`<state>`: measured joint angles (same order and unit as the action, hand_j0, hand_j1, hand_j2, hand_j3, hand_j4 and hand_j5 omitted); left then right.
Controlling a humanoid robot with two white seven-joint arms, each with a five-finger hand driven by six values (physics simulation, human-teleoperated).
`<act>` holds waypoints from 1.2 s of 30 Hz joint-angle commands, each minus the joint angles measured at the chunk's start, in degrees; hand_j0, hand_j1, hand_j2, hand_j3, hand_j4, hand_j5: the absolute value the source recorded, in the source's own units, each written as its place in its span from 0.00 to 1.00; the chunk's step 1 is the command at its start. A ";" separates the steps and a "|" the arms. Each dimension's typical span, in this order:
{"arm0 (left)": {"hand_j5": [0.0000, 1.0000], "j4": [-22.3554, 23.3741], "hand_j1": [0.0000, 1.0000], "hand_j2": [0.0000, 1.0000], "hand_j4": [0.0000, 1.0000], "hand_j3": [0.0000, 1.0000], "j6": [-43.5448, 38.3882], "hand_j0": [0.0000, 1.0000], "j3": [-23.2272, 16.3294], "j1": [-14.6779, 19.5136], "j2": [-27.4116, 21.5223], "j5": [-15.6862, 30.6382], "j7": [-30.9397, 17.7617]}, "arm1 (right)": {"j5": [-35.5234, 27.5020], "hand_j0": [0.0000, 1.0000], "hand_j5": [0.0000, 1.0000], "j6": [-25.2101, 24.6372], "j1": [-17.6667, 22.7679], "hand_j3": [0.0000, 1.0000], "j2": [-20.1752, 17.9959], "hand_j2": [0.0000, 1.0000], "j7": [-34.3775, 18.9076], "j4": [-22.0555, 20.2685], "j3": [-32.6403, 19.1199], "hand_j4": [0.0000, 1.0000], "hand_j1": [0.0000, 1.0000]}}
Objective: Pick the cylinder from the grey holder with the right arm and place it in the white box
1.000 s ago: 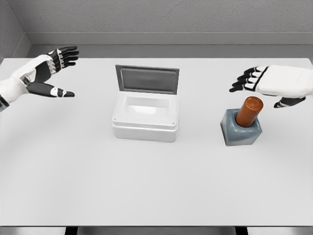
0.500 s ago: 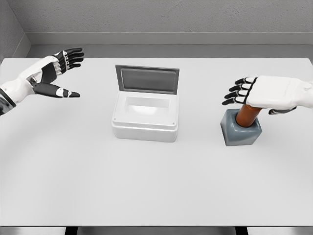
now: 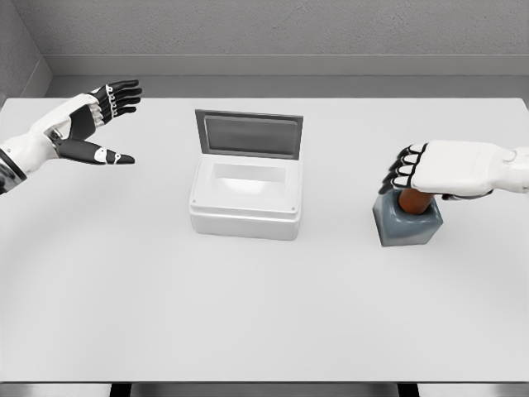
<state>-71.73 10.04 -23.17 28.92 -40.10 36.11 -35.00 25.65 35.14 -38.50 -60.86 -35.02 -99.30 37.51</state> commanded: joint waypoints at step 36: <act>1.00 -0.42 1.00 1.00 1.00 1.00 0.24 1.00 0.49 0.09 -0.77 0.45 0.00 | -0.34 0.54 0.54 -0.14 -2.02 0.54 -1.28 0.54 0.02 -0.37 -0.78 0.54 0.54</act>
<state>-72.13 10.31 -22.74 29.00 -40.81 36.21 -35.00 25.55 35.14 -40.52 -62.08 -35.02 -99.62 36.80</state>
